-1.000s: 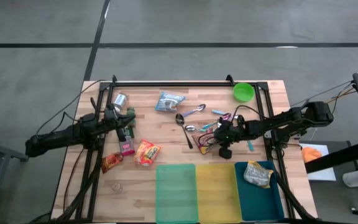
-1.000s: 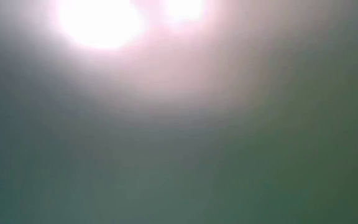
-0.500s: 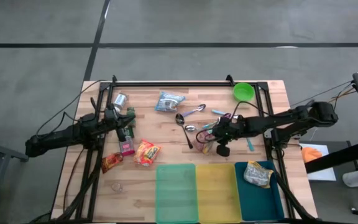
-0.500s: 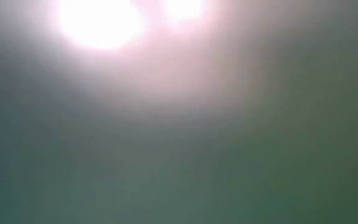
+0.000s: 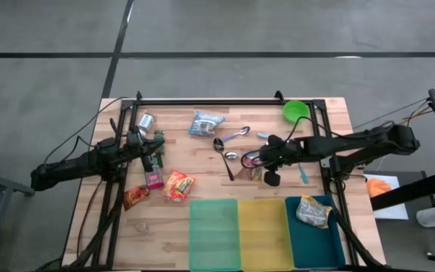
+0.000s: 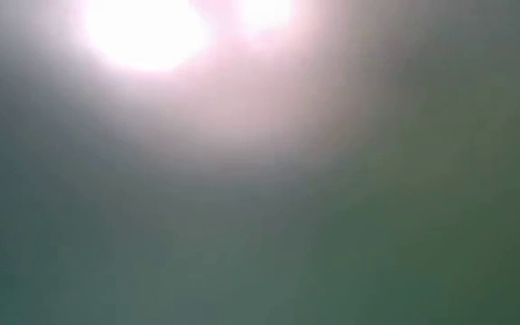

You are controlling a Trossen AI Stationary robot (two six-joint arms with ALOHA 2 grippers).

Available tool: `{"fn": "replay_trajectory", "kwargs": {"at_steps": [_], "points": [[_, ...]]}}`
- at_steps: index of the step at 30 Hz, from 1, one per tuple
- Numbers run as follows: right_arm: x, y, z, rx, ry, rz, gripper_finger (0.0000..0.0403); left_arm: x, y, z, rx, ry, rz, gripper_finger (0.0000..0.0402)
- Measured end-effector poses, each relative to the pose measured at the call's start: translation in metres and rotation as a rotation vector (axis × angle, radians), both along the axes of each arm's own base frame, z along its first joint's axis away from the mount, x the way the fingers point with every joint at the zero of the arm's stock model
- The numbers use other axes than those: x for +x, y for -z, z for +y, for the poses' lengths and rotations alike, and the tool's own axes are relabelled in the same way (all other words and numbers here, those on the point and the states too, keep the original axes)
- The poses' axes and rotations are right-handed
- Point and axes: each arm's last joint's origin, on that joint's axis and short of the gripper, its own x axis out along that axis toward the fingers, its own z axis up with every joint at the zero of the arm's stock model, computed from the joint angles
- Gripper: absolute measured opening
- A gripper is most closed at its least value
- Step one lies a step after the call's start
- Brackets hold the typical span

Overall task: Pick & Place Food Item
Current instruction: Put the red noodle pack into the blue bin

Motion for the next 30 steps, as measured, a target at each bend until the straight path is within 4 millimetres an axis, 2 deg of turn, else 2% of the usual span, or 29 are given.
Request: {"fn": "replay_trajectory", "kwargs": {"at_steps": [10, 21, 25, 30], "points": [[-0.012, -0.046, 0.018, 0.0, -0.077, -0.044, 0.0024, 0.0, 0.0, 0.0, 0.0, 0.0, 0.0, 0.0], [-0.03, -0.095, 0.055, 0.105, -0.099, 0.027, 0.0024, 0.0, 0.0, 0.0, 0.0, 0.0, 0.0, 0.0], [-0.039, -0.105, 0.069, 0.11, -0.07, 0.043, 0.0024, 0.0, 0.0, 0.0, 0.0, 0.0, 0.0, 0.0], [-0.054, -0.108, 0.085, 0.145, 0.003, 0.099, 0.0024, 0.0, 0.0, 0.0, 0.0, 0.0, 0.0, 0.0]]}}
